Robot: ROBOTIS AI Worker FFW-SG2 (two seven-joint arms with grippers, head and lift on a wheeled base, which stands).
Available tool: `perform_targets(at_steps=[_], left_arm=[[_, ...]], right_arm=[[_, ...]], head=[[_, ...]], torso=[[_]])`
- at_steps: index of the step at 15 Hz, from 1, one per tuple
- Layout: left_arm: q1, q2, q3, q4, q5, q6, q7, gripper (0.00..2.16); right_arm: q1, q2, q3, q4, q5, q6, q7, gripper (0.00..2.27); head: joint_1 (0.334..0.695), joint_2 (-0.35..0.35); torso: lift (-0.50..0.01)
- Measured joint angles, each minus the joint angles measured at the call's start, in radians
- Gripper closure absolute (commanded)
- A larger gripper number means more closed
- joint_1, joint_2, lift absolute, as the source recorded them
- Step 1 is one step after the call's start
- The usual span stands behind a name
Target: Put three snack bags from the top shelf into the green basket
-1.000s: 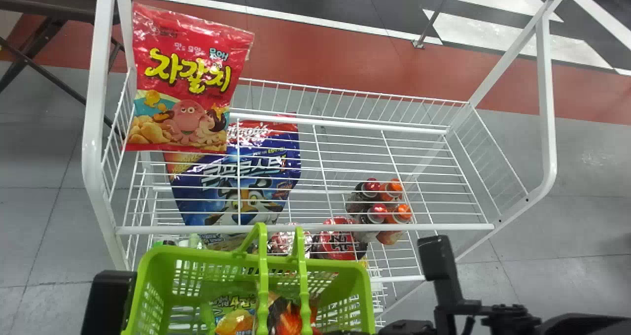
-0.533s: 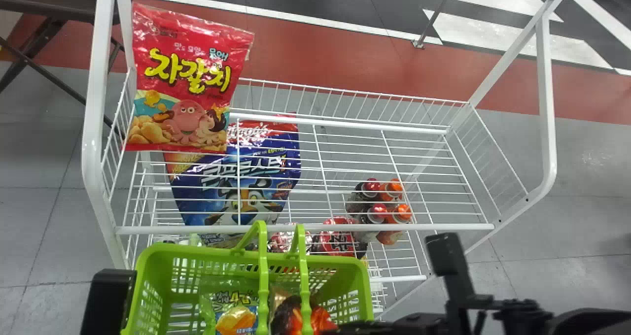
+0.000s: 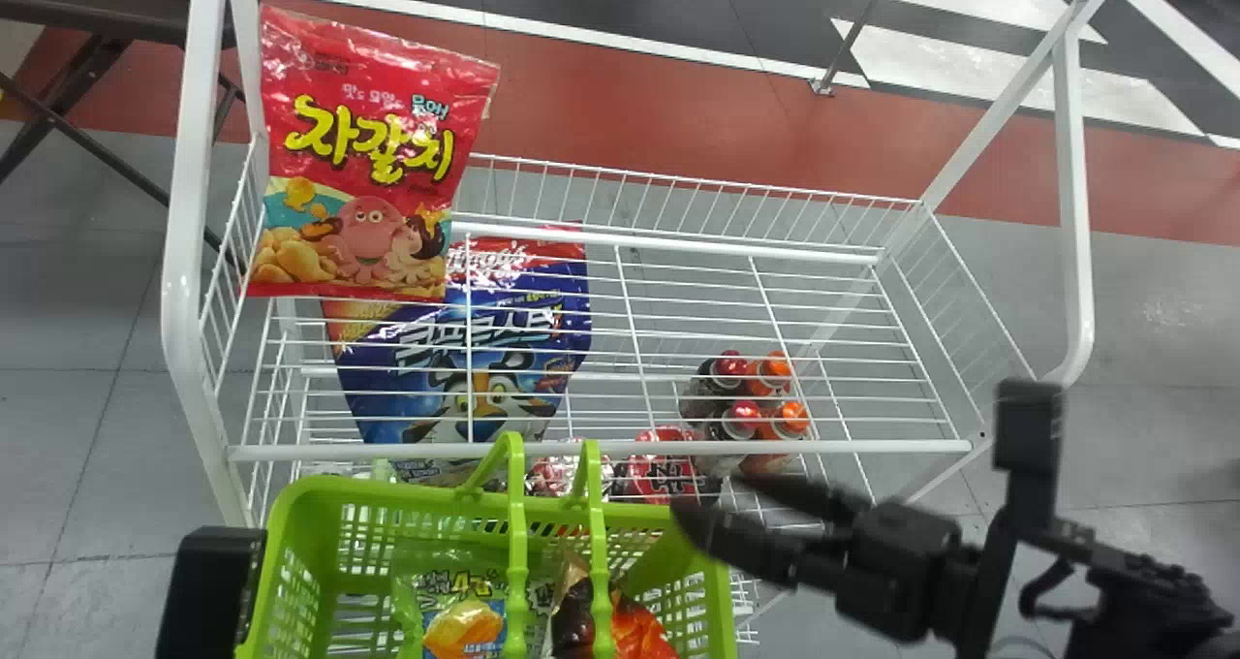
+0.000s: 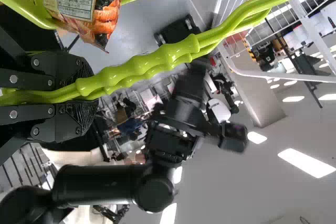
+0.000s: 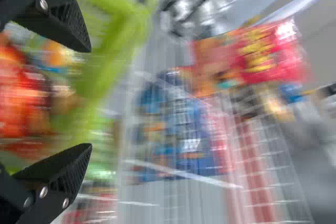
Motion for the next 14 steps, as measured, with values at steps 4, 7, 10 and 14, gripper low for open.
perform_targets(at_steps=[4,7,10,14], left_arm=[[0.01,0.0,0.007,0.011,0.002,-0.02,-0.005,1.41],[0.006,0.002,0.014,0.029,0.013,-0.028,-0.011,1.41],[0.007,0.006,0.023,0.037,0.027,-0.038,-0.024,1.41],[0.025,0.006,0.031,0.036,0.031,-0.066,-0.03,1.41]], right_arm=[[0.091,0.027,0.151,0.009,0.112,-0.442,-0.176,0.09],[0.145,0.056,0.218,0.014,0.203,-0.571,-0.342,0.09],[0.173,0.067,0.289,0.053,0.319,-0.716,-0.41,0.09],[0.197,0.068,0.364,0.132,0.389,-0.93,-0.434,0.09]], head=[[0.695,-0.35],[0.695,-0.35],[0.695,-0.35],[0.695,-0.35]], torso=[[-0.046],[-0.046],[-0.046],[-0.046]])
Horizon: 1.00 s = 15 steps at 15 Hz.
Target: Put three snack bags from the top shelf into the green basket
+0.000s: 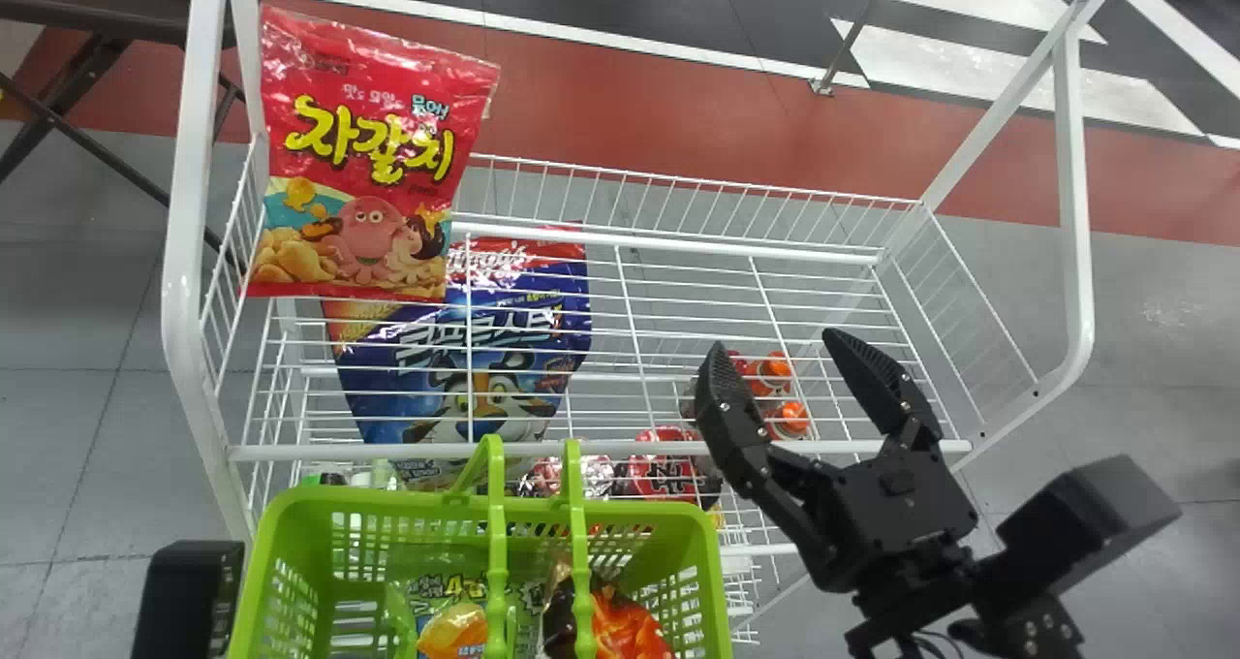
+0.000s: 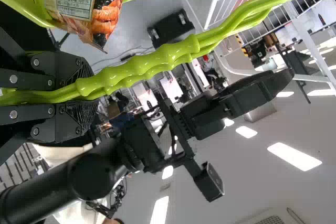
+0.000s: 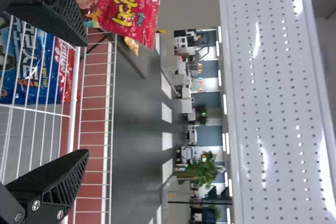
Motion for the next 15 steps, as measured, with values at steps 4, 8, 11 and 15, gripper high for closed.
perform_targets(at_steps=[4,8,11,15], left_arm=[[0.007,0.0,0.001,-0.005,0.001,-0.005,-0.001,1.41],[0.009,0.0,0.003,-0.006,0.001,-0.005,-0.001,1.41],[0.011,0.0,0.006,-0.006,0.001,-0.012,-0.003,1.41],[0.014,0.0,0.008,-0.006,0.001,-0.014,-0.004,1.41]], right_arm=[[0.022,-0.007,0.009,0.01,-0.006,0.012,-0.002,0.09],[0.049,-0.015,0.007,0.001,-0.013,0.031,-0.004,0.09],[0.068,-0.018,0.007,-0.004,-0.013,0.025,-0.004,0.09],[0.08,-0.021,0.004,-0.009,-0.013,0.015,-0.004,0.09]], head=[[0.695,-0.35],[0.695,-0.35],[0.695,-0.35],[0.695,-0.35]], torso=[[-0.046],[-0.046],[-0.046],[-0.046]])
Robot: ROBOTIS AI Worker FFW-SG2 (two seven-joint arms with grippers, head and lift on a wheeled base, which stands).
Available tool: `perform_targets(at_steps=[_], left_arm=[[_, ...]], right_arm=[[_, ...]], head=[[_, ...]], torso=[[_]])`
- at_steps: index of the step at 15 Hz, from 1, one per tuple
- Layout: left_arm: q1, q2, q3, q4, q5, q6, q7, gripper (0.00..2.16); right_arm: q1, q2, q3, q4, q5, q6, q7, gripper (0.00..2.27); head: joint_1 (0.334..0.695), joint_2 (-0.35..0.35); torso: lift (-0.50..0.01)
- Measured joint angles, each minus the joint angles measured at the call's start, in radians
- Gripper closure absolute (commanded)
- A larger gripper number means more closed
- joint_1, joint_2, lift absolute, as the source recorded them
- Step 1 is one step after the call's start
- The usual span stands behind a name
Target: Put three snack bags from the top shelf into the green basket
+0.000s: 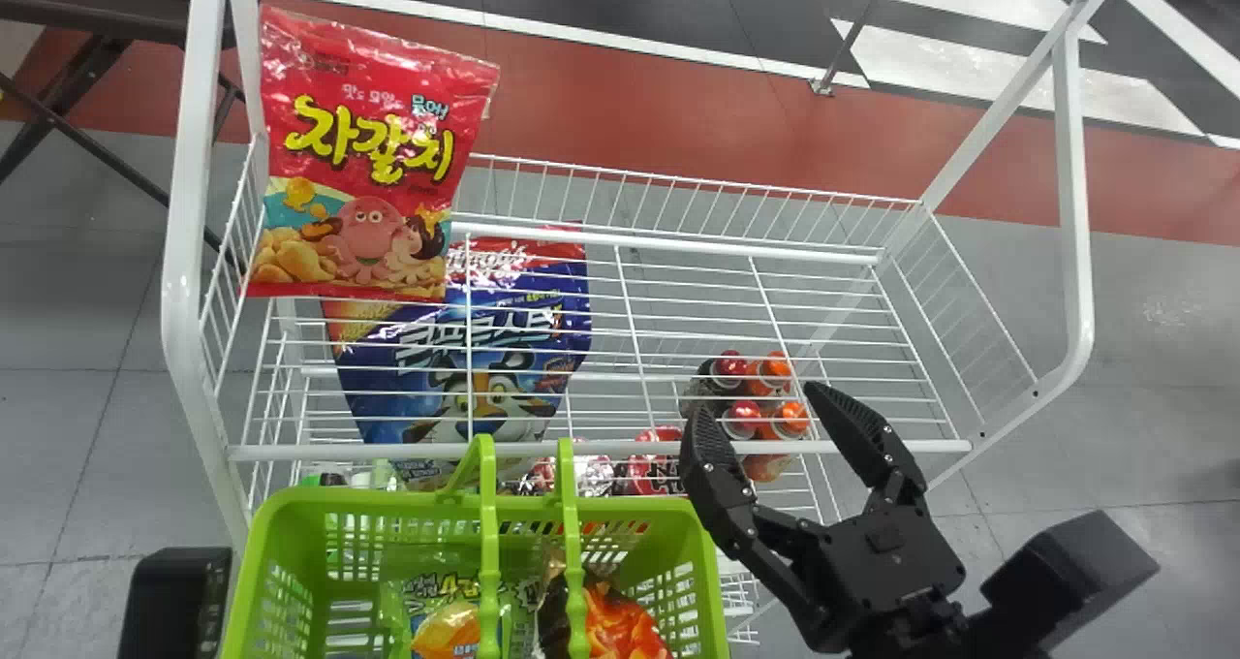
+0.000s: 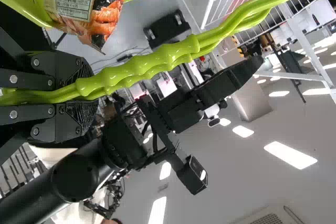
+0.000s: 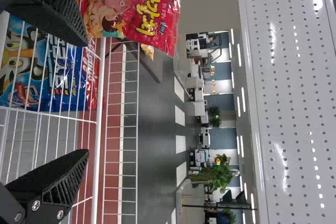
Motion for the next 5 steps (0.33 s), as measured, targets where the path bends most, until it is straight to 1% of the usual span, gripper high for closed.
perform_targets(at_steps=[5], left_arm=[[0.003,0.0,0.001,0.0,0.003,-0.004,0.0,1.41]], right_arm=[[0.003,0.0,-0.001,-0.001,0.0,-0.006,0.0,0.09]], head=[[0.695,-0.35]], torso=[[-0.046]])
